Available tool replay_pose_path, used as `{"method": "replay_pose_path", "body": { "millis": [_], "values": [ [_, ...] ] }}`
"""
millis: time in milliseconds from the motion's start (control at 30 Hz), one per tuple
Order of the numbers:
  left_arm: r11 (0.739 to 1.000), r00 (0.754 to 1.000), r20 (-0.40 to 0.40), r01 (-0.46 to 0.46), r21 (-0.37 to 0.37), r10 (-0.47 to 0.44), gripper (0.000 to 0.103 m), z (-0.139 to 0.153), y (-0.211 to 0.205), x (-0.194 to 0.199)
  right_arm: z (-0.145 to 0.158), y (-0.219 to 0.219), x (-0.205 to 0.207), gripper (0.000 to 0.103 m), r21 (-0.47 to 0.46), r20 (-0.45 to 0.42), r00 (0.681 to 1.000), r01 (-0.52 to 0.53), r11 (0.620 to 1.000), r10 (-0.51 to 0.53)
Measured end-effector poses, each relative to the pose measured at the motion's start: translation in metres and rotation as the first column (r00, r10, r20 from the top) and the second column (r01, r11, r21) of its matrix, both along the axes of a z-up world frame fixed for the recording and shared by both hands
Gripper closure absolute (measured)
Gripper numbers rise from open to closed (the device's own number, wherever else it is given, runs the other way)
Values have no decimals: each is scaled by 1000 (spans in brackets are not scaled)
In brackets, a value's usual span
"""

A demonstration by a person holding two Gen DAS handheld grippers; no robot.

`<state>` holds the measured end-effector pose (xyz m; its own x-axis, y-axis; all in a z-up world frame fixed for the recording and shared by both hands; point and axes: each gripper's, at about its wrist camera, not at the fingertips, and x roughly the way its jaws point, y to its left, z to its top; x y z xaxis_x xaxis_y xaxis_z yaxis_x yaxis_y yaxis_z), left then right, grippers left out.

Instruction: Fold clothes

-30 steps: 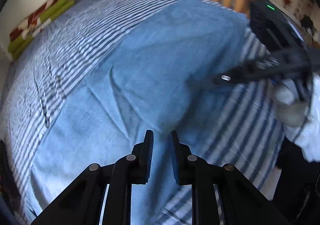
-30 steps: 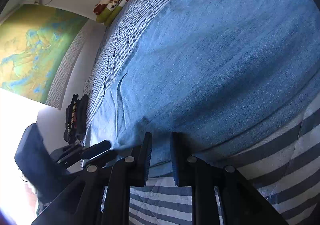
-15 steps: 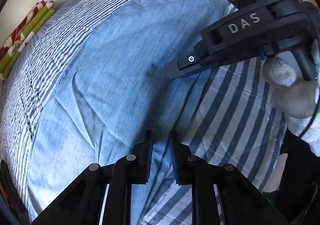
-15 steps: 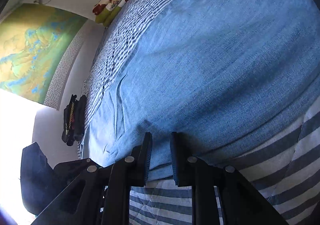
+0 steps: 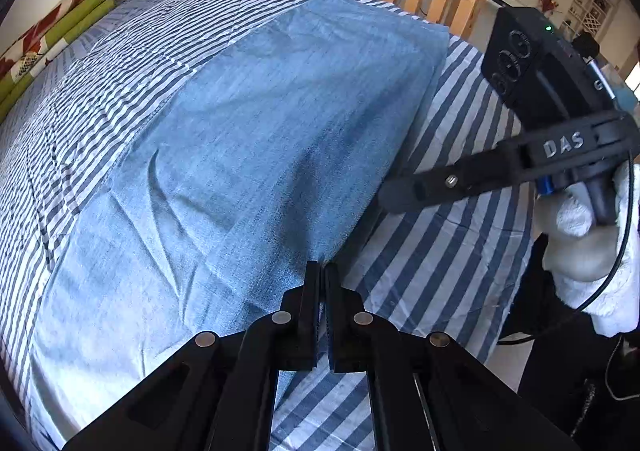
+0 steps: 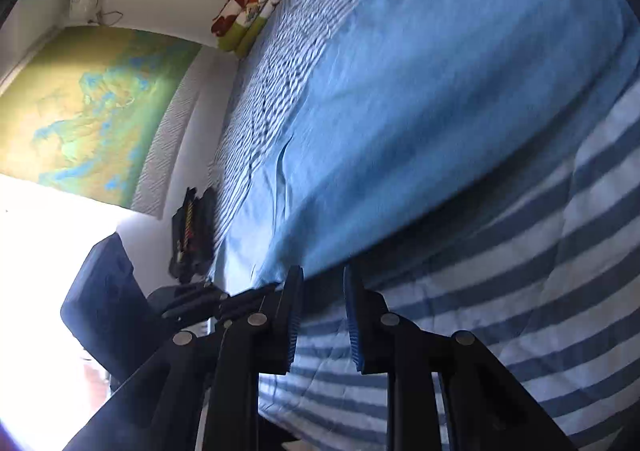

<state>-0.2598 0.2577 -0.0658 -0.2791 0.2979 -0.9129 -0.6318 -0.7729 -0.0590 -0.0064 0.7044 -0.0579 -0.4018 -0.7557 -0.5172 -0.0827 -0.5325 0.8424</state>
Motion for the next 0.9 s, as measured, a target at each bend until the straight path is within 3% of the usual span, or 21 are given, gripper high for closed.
{"method": "replay_pose_path", "body": {
  "millis": [167,267,333,400,533,600,700,833,900],
  "values": [
    [1000,1000,7,8,-14,-8,101,-2,3,8,-9,-20,-11,82,-62,32,999,-18,998,20],
    [999,1000,22,20,-25,-19,101,-5,4,8,-7,-32,-14,82,59,25,1000,-8,998,7],
    [999,997,62,41,-25,-39,98,-1,-1,10,-10,-39,-14,91,111,44,999,-8,994,3],
    [999,998,43,40,-31,-38,97,12,-13,7,-17,-39,-12,99,122,60,998,2,993,-10],
    [990,995,-47,-95,-99,91,87,28,-57,-42,-19,-42,-11,101,141,42,999,0,990,-6],
    [972,983,-100,-170,-161,155,73,25,-74,-74,-18,-45,-11,101,166,32,999,-3,986,-3],
    [952,968,-75,-250,-176,240,65,10,-98,-121,-17,-47,-13,101,180,31,1000,-4,984,-2],
    [968,980,-32,-198,-152,196,53,-7,-93,-145,-19,-46,-18,101,164,40,999,-3,987,-3],
    [967,984,-53,-177,-183,170,52,-14,-87,-148,-20,-45,-19,102,156,43,999,-3,988,-4]
  ]
}}
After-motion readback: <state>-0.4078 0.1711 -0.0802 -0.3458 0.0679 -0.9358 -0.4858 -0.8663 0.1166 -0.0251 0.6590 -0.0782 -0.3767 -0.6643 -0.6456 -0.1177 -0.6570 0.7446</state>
